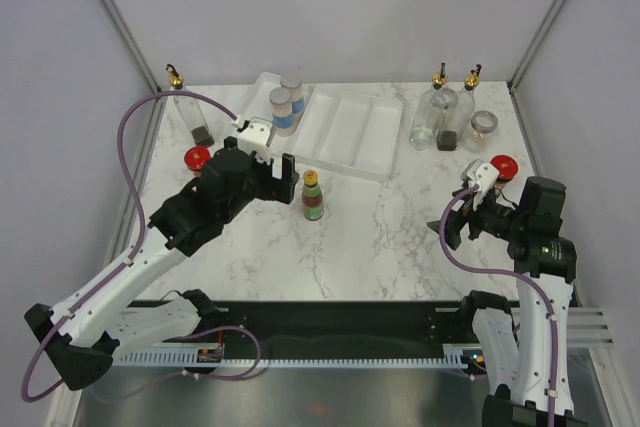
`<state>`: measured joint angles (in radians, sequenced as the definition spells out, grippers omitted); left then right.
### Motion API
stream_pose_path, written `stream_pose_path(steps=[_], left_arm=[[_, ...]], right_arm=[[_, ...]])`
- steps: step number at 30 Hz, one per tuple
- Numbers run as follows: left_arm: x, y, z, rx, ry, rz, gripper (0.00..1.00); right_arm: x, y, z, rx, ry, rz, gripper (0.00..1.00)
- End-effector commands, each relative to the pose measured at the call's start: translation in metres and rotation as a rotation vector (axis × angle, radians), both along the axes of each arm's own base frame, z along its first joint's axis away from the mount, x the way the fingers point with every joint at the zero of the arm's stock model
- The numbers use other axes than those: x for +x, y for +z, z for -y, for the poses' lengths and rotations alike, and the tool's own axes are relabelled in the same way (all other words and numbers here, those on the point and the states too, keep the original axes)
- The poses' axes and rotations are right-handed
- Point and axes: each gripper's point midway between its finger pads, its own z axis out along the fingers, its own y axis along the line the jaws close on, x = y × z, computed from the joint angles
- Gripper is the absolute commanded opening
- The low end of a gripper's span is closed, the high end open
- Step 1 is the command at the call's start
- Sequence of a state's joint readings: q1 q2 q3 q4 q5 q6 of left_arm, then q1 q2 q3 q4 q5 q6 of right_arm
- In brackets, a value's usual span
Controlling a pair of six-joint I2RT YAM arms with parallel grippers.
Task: Organize the condiment bottles
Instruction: Pick up the bottle from the center of the board.
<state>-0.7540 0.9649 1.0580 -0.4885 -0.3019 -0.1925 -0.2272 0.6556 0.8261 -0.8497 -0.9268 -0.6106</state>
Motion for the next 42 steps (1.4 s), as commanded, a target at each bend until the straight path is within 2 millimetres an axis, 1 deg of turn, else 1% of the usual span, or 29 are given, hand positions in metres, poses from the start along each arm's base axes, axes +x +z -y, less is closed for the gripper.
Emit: stream_pose_path(steps=[1,5,14,23,27,28,29,32,35,37,39,41,42], left_arm=[[-0.005,0.027,0.003,-0.055,-0.028,0.039,1.0],[-0.007,0.029,0.003,-0.066,-0.034,0.036,1.0],[-0.012,0.025,0.003,-0.071,-0.049,0.021,1.0],[-0.015,0.026,0.007,-0.081,-0.069,0.015,1.0],[-0.013,0.024,0.013,-0.081,-0.085,-0.004,1.0],[-0.013,0.025,0.014,-0.087,-0.089,-0.006,1.0],[-0.014,0.024,0.017,-0.097,-0.095,-0.018,1.0],[-0.017,0.022,0.022,-0.12,-0.108,-0.039,1.0],[-0.017,0.015,0.027,-0.122,-0.119,-0.068,1.0],[-0.014,0.01,0.03,-0.116,-0.116,-0.084,0.99],[-0.013,0.005,0.033,-0.117,-0.116,-0.102,0.95],[-0.013,0.003,0.034,-0.122,-0.113,-0.112,0.79],[-0.013,0.002,0.034,-0.123,-0.113,-0.114,0.62]], right_arm=[[0.0,0.011,-0.003,-0.002,0.034,0.047,0.98],[-0.002,0.014,-0.006,0.007,0.046,0.056,0.98],[-0.001,0.018,-0.009,0.026,0.075,0.063,0.98],[0.017,0.023,-0.008,0.08,0.049,0.053,0.98],[0.024,0.019,-0.008,0.112,0.032,0.033,0.98],[0.026,0.015,-0.008,0.124,0.027,0.023,0.98],[0.029,0.018,-0.008,0.13,0.029,0.044,0.98],[0.033,0.016,-0.009,0.154,0.029,0.03,0.98],[0.041,0.017,-0.009,0.164,0.036,0.022,0.98],[0.045,0.014,-0.008,0.17,0.032,0.0,0.97],[0.045,0.008,-0.007,0.171,0.029,-0.014,0.97],[0.042,0.008,-0.007,0.161,0.019,-0.003,0.97],[0.041,0.006,-0.006,0.159,0.014,-0.002,0.97]])
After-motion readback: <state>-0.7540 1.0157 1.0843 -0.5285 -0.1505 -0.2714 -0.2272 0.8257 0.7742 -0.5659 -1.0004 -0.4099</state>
